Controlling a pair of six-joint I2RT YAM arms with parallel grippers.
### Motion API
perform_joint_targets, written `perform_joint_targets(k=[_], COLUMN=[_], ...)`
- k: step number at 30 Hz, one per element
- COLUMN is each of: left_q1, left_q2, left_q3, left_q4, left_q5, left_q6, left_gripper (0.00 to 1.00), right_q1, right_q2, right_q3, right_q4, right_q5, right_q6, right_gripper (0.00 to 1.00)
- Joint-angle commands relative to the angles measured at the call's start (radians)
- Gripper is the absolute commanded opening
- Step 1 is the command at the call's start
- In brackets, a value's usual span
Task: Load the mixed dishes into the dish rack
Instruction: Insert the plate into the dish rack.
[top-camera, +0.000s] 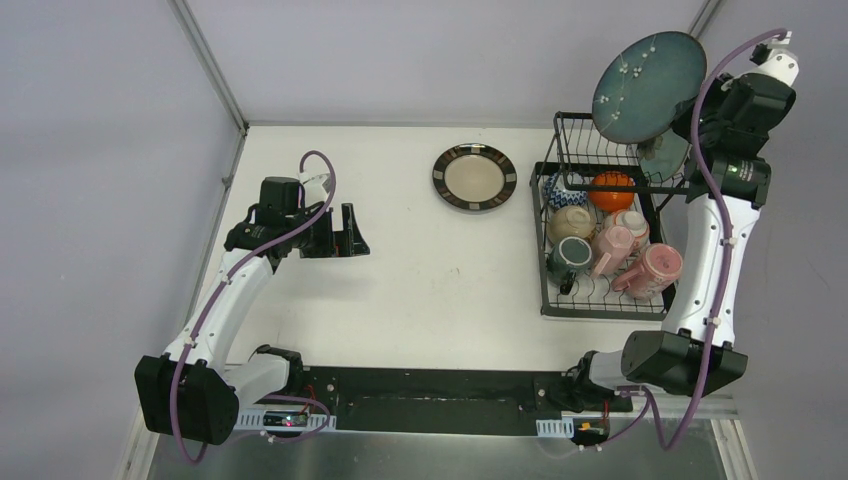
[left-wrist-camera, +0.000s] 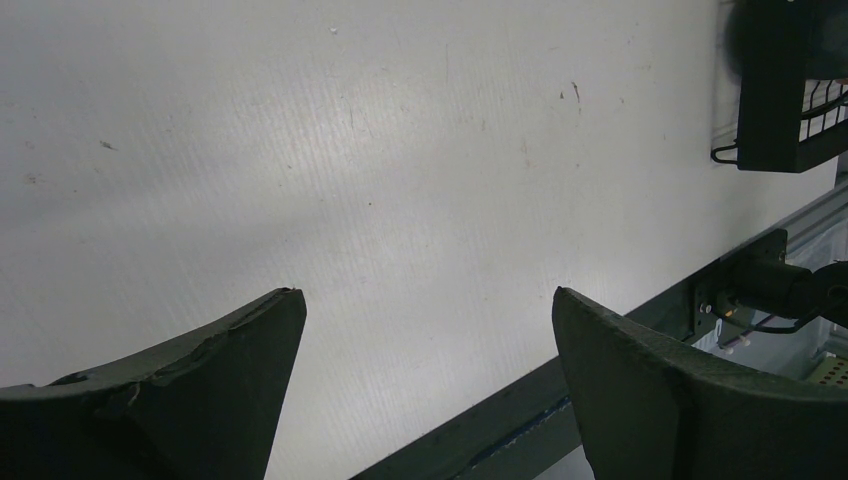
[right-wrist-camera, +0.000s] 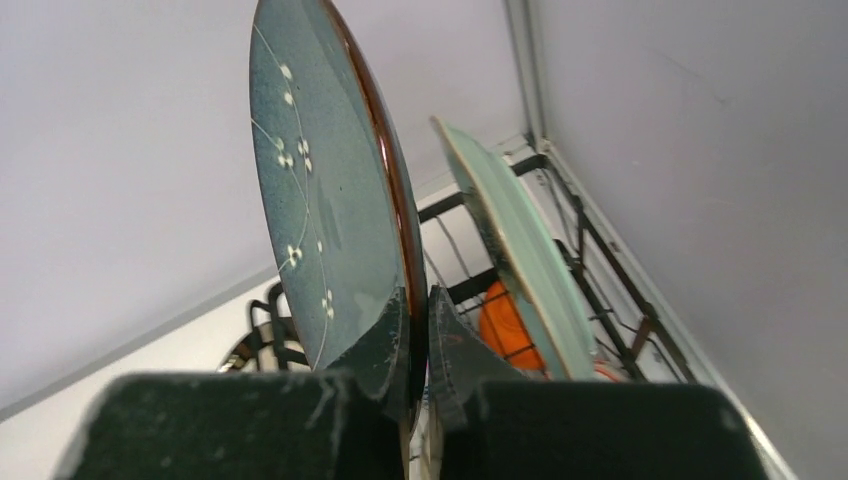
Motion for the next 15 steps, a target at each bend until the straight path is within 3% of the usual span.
perform_joint_targets(k=[1, 8, 15], left_q1=[-0.005, -0.005, -0.005], left_q2=[-0.017, -0.011, -0.014], left_q3=[0.001, 0.003, 0.003], left_q4=[0.0, 0.0, 0.0], left_q5=[-0.028, -0.017, -0.012], left_q6=[0.019, 0.019, 0.017], left_gripper=[0.99, 0.99, 0.99], right_q1=[-0.004, -0.003, -0.003], right_q2=[-0.08, -0.109, -0.146], right_q3=[-0.003, -0.091, -0.149], right_q4=[0.246, 0.381, 0.422], right_q5=[0.102, 0.135, 0.118], right_q6=[-0.11, -0.332, -0.437], right_gripper=[0.0, 0.0, 0.0])
